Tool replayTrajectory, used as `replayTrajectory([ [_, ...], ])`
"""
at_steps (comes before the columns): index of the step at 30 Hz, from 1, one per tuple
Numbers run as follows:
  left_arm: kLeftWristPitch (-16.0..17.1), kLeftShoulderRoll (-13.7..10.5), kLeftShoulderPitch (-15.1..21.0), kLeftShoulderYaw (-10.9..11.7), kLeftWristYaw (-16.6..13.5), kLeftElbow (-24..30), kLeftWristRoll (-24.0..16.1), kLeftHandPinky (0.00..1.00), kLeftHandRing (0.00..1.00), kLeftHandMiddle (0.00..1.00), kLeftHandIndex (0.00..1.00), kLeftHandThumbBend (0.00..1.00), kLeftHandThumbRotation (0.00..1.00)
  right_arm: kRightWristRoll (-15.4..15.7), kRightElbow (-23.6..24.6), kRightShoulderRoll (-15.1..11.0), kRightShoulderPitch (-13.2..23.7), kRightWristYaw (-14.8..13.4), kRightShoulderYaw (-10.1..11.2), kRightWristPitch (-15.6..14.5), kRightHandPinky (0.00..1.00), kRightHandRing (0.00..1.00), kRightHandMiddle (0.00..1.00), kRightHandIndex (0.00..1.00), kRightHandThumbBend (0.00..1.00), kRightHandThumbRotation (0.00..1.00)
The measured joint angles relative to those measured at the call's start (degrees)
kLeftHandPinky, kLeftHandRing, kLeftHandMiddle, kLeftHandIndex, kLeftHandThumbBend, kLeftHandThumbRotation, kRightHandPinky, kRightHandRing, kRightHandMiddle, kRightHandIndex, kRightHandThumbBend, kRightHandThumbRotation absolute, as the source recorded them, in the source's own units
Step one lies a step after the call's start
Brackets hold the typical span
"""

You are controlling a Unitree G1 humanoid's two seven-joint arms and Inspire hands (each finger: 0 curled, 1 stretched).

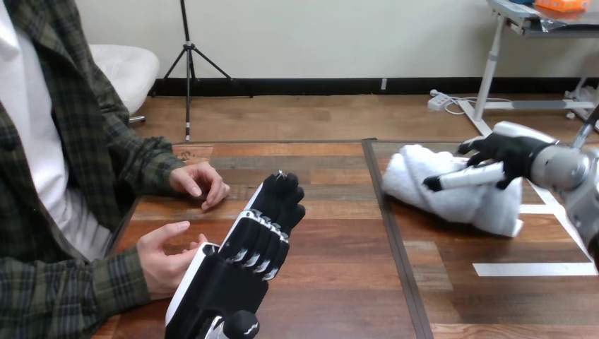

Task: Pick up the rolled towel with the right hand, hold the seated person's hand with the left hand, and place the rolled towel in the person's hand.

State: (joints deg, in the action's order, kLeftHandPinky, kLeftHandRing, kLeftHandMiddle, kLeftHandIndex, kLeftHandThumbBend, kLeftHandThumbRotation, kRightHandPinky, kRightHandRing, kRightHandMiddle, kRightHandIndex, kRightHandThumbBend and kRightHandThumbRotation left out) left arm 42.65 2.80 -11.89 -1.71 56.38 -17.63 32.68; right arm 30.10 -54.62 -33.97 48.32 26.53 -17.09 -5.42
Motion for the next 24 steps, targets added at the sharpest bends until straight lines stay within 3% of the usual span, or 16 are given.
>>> replayTrajectory([
  [11, -0.16, -0.09, -1.26, 0.18, -0.02, -0.09, 0.01, 1.00, 1.00, 0.99, 0.96, 1.00, 0.60, -0.21, 12.61, -0.04, -7.78, 3.00, 2.87, -3.65, 0.83, 0.87, 0.88, 0.92, 1.00, 0.59],
  [16, -0.46, -0.08, -1.51, 0.14, -0.02, -0.11, 0.00, 1.00, 1.00, 0.99, 0.96, 1.00, 0.60, -0.74, 18.30, -0.12, -11.41, 3.87, 4.97, -5.31, 0.85, 0.87, 0.87, 0.91, 1.00, 0.54],
  [24, -1.01, 0.00, -1.53, 0.04, -0.01, -0.12, -0.01, 1.00, 1.00, 0.99, 0.97, 1.00, 0.60, -1.15, 26.05, -0.14, -16.87, 5.23, 8.22, -7.58, 0.83, 0.85, 0.84, 0.89, 1.00, 0.55],
])
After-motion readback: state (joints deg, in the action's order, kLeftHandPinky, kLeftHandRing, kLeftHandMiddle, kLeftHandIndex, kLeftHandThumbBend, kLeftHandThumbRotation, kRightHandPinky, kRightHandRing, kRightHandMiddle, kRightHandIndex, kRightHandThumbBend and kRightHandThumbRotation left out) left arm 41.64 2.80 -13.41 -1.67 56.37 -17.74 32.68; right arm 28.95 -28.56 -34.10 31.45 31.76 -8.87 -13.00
